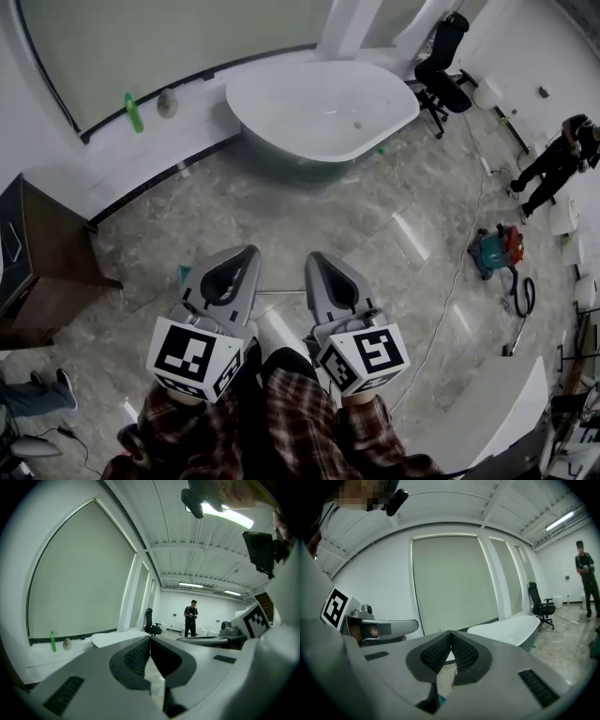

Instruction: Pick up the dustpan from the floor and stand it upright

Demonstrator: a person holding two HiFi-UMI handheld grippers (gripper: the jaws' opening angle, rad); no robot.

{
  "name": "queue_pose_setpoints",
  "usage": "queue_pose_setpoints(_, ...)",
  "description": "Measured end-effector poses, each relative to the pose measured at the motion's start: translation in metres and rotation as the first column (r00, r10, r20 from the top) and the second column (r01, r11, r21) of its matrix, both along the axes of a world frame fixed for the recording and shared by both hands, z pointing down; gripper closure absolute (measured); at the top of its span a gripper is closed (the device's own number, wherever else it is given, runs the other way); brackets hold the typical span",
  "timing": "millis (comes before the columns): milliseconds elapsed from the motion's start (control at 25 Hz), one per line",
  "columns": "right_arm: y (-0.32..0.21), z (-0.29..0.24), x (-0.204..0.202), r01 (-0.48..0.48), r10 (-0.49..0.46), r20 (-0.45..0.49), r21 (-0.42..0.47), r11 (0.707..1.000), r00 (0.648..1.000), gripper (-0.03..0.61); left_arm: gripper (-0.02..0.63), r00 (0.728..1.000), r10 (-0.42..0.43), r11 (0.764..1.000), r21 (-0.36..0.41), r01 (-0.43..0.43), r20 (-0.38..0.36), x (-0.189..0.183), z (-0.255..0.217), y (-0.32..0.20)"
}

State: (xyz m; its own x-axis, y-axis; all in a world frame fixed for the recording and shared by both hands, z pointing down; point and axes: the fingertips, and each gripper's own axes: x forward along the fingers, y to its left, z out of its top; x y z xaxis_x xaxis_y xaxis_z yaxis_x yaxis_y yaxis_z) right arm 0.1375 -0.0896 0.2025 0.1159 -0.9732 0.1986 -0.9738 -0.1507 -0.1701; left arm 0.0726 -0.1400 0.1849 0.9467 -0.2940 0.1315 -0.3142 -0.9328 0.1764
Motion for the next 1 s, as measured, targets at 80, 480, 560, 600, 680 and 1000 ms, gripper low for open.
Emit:
queue_pose_setpoints(80, -0.005, 0.003, 0.009, -0.011, 0.011, 0.007, -0.011, 1.000, 1.000, 0.568, 0.603, 1.000, 0.011, 1.000, -0.016, -0.011, 0.009, 0.007, 0.005, -0.006)
queue_pose_setpoints(480, -0.015, 0.015, 0.052, -0.017, 0.019, 0.032, -0.064, 0.998, 0.999, 0.568, 0.603, 0.999, 0.022, 0.997, -0.070, -0.020, 0.026, 0.048, 0.018, -0.017)
queue_pose_setpoints(560, -0.016, 0.018, 0.059, -0.018, 0.021, 0.031, -0.072, 0.997, 0.999, 0.567, 0.601, 0.999, 0.019, 0.997, -0.076, -0.017, 0.030, 0.054, 0.022, -0.017)
queue_pose_setpoints(600, -0.016, 0.019, 0.064, -0.018, 0.021, 0.034, -0.076, 0.997, 0.999, 0.566, 0.603, 0.999, 0.016, 0.997, -0.078, -0.013, 0.032, 0.057, 0.024, -0.017)
queue_pose_setpoints(680, -0.013, 0.024, 0.075, -0.025, 0.029, 0.044, -0.087, 0.996, 0.999, 0.566, 0.603, 0.999, 0.008, 0.996, -0.087, -0.005, 0.040, 0.064, 0.029, -0.016)
queue_pose_setpoints(1000, 0.007, 0.095, 0.129, -0.107, 0.131, 0.118, -0.192, 0.976, 0.984, 0.526, 0.602, 0.993, 0.029, 0.989, -0.149, -0.011, 0.116, 0.094, 0.090, -0.013)
